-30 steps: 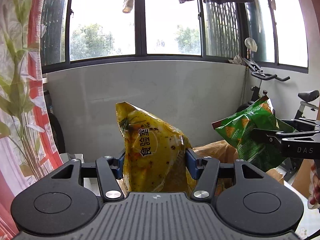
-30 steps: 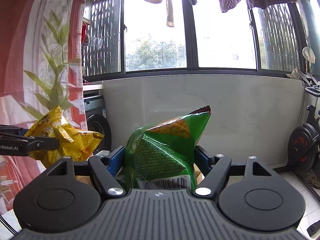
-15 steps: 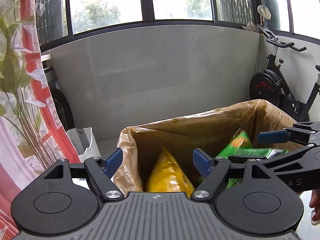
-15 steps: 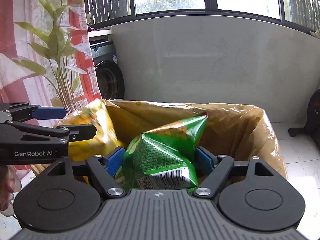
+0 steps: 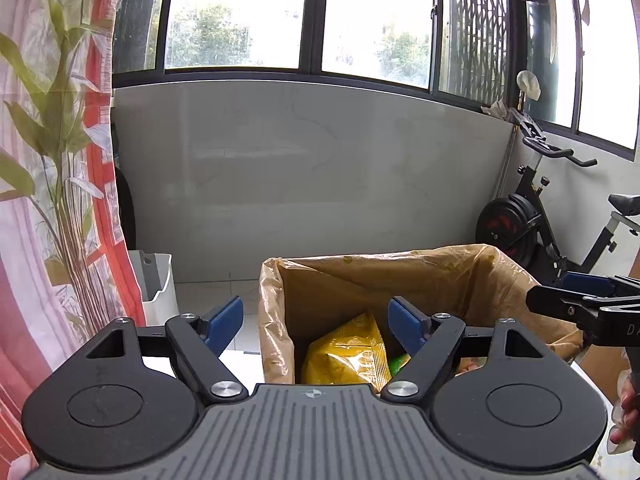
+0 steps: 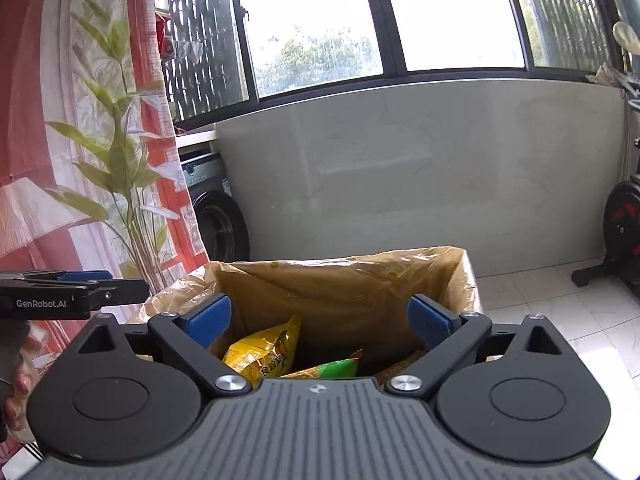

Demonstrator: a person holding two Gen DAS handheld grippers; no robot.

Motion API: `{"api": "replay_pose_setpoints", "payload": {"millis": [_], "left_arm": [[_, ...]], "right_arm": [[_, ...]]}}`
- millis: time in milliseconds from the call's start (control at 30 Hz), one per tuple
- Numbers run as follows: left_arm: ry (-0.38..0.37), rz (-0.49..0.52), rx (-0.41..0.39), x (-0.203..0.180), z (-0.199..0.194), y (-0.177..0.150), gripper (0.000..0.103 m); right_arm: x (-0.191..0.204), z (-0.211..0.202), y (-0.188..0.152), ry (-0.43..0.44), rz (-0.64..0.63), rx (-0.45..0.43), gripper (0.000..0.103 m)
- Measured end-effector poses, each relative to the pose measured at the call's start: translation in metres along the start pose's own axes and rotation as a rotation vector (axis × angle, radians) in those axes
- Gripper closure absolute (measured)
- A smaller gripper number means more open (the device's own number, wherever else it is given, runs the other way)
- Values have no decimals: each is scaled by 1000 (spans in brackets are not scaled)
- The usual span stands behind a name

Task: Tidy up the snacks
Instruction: 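Grasp the red pouch with the left tool while the right tool grasps the wrapped bread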

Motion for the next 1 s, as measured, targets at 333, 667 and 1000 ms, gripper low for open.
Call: {"api": "replay_pose_setpoints", "payload": {"millis": [333,667,1000], "left_arm": [[14,-48,23,7,-64,-68,21],[35,-126,129,2,-72,-147,22],[52,-181,225,4,-71,-188,22]], "right_arm": [[-10,-73,-62,-68,-69,19,0],[-41,-108,-182,-189,-26,235,7],[-48,-119,-262,-256,30,451,14]]}}
Point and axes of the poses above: each gripper's, at about its wrist camera, not at the fingertips, and z roughly the way its jaws point, x to its left, y to its top, the point moved 10 cm from there along z, roughly the way its jaws point, and after that the axes turned 3 degrees about z, right-handed, at the moved point
